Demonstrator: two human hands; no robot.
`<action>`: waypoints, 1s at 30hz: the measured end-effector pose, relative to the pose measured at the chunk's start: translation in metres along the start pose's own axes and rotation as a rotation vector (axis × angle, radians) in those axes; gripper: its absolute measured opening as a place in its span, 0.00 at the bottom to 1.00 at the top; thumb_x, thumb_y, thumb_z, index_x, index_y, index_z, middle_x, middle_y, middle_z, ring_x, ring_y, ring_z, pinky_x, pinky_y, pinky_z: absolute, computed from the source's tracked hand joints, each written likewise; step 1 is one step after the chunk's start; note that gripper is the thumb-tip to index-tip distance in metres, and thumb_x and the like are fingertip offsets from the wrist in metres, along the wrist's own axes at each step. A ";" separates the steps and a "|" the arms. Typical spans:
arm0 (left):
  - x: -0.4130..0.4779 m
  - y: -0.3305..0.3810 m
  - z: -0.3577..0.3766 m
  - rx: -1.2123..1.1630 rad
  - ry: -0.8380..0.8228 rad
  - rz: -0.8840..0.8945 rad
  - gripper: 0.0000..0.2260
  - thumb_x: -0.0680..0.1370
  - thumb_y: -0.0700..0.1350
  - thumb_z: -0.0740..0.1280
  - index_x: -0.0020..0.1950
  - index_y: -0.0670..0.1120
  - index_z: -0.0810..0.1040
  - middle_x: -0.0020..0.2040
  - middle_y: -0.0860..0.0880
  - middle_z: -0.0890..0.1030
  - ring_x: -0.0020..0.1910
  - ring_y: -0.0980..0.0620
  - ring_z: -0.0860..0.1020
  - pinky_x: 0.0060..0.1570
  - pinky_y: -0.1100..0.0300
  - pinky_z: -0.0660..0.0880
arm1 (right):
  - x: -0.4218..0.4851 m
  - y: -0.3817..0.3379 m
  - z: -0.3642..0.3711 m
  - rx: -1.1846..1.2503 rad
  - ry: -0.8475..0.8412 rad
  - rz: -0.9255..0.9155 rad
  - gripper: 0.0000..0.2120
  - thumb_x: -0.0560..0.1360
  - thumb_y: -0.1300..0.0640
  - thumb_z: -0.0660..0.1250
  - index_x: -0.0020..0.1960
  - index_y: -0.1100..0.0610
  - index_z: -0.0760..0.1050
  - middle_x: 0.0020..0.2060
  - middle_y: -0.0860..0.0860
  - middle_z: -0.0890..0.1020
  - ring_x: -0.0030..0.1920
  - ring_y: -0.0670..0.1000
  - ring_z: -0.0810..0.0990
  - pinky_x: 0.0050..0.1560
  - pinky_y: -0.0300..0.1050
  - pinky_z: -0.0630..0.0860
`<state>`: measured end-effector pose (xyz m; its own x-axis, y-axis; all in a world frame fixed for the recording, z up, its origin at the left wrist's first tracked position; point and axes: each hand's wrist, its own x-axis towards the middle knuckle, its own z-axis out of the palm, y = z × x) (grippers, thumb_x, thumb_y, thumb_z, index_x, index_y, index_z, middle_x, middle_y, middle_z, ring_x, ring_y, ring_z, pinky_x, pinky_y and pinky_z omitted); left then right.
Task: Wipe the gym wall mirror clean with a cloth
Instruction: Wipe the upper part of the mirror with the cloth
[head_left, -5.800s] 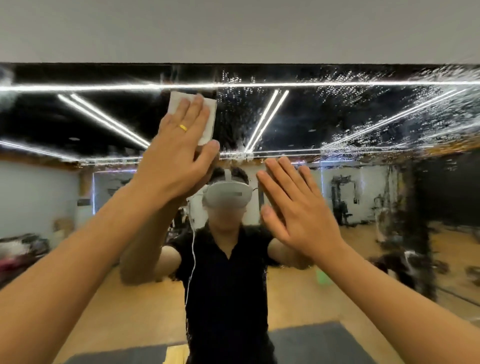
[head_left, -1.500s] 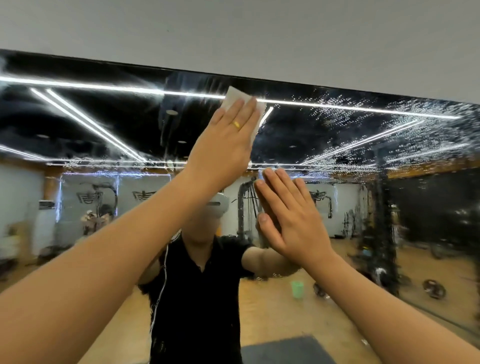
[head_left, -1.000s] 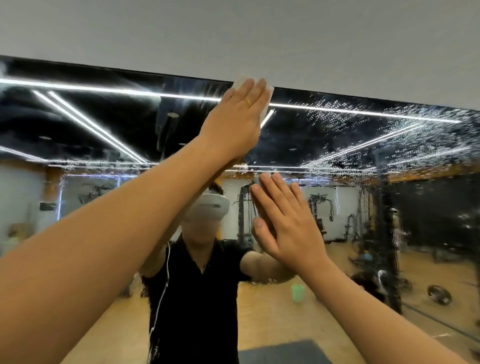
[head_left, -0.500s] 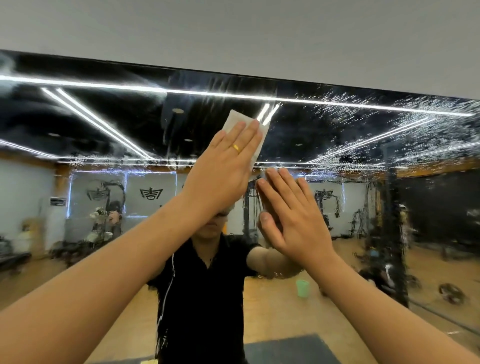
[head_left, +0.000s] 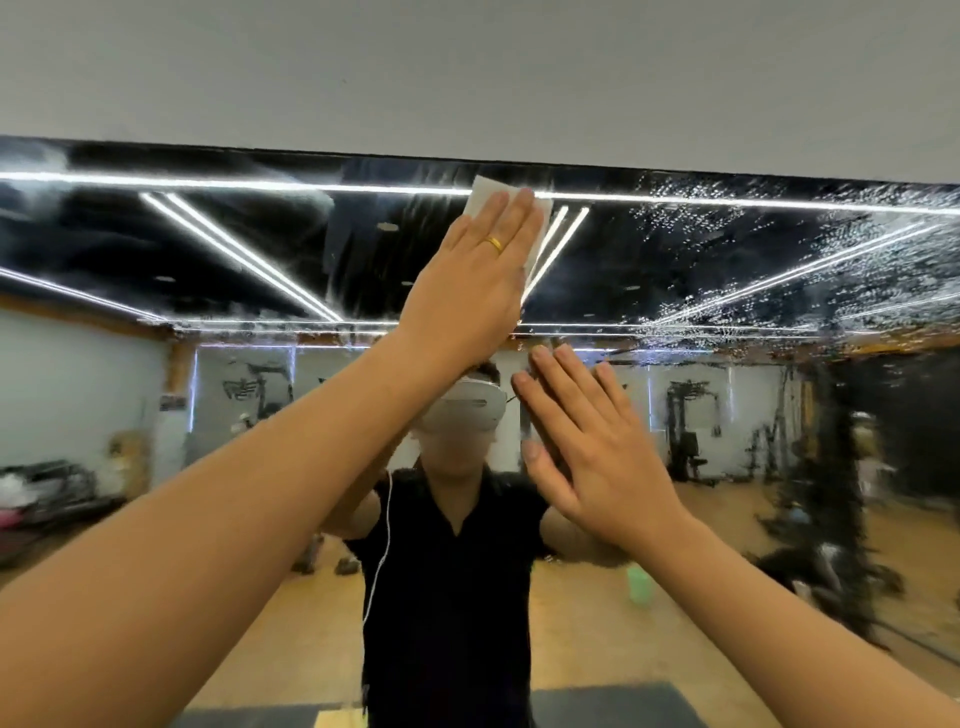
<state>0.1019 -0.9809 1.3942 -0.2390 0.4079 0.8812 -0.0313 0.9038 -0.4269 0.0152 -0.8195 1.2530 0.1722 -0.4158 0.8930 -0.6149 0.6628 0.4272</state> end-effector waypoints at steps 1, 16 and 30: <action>0.006 0.001 -0.001 -0.002 -0.001 -0.015 0.27 0.87 0.44 0.54 0.85 0.43 0.49 0.85 0.43 0.51 0.84 0.45 0.49 0.81 0.47 0.48 | -0.001 0.001 0.000 -0.004 -0.013 -0.010 0.29 0.84 0.47 0.57 0.82 0.56 0.61 0.82 0.55 0.58 0.83 0.55 0.52 0.80 0.64 0.55; 0.030 -0.006 -0.006 -0.067 0.027 -0.214 0.29 0.86 0.38 0.56 0.85 0.47 0.49 0.86 0.49 0.48 0.84 0.50 0.45 0.81 0.53 0.45 | -0.001 0.004 -0.001 -0.003 -0.013 -0.010 0.30 0.83 0.46 0.56 0.83 0.55 0.59 0.83 0.54 0.56 0.83 0.54 0.51 0.82 0.60 0.51; -0.063 -0.140 -0.060 0.012 0.036 -0.601 0.26 0.88 0.42 0.52 0.86 0.50 0.50 0.85 0.53 0.47 0.84 0.49 0.46 0.82 0.47 0.49 | -0.003 0.003 0.004 -0.006 -0.029 -0.001 0.30 0.83 0.46 0.56 0.83 0.55 0.58 0.83 0.54 0.55 0.83 0.55 0.50 0.81 0.60 0.51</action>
<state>0.1794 -1.1256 1.4110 -0.1434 -0.1702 0.9749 -0.1619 0.9759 0.1465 0.0098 -0.8186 1.2512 0.1509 -0.4344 0.8880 -0.6097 0.6661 0.4295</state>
